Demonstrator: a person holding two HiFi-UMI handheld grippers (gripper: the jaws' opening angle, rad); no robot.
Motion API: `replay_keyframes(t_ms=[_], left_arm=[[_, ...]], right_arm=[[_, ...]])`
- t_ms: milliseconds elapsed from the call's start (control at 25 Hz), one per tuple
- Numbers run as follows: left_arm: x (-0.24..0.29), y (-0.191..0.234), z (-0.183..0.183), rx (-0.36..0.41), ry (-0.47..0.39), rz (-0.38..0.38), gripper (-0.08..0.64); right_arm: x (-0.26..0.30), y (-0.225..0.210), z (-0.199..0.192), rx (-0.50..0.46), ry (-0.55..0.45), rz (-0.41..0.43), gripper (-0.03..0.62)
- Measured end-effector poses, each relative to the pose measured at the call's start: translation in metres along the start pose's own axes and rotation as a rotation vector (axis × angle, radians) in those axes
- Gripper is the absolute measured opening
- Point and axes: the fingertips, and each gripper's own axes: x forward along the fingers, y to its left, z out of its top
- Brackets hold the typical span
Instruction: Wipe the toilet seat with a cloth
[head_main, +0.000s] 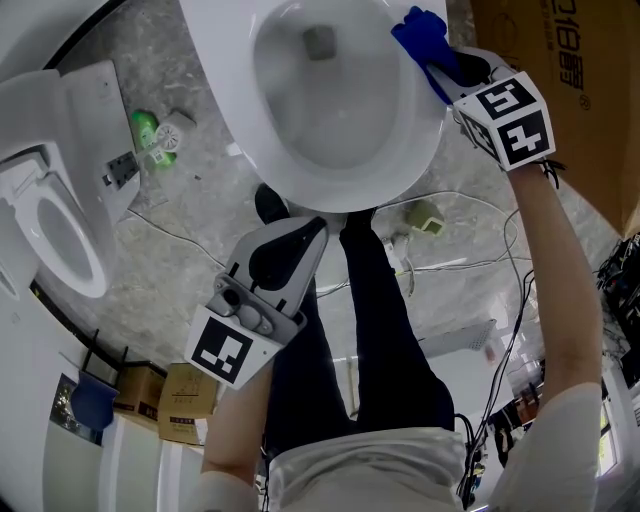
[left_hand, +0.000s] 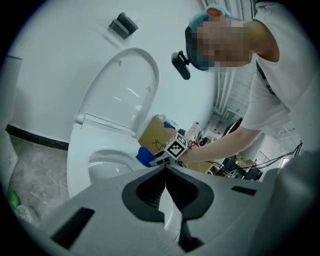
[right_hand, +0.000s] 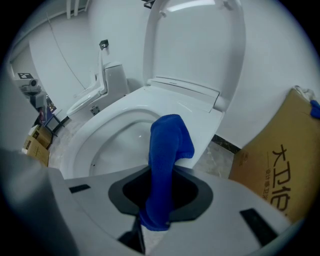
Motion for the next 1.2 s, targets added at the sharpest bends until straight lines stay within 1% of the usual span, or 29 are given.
replay_keyframes(t_ms=[200, 440, 840, 1200], left_arm=[[0.000, 0.003, 0.002, -0.004, -0.004, 0.000, 0.009], [-0.002, 0.005, 0.000, -0.010, -0.003, -0.002, 0.009], [-0.009, 0.018, 0.007, 0.000, -0.009, 0.013, 0.009], [-0.012, 0.021, 0.008, -0.009, -0.018, 0.016, 0.009]], right_arm=[[0.003, -0.007, 0.005, 0.021, 0.002, -0.001, 0.080], [0.007, -0.015, 0.012, 0.089, -0.021, -0.003, 0.080], [0.013, -0.026, 0.022, 0.108, -0.012, -0.037, 0.081], [0.019, -0.036, 0.034, 0.116, -0.005, -0.049, 0.081]])
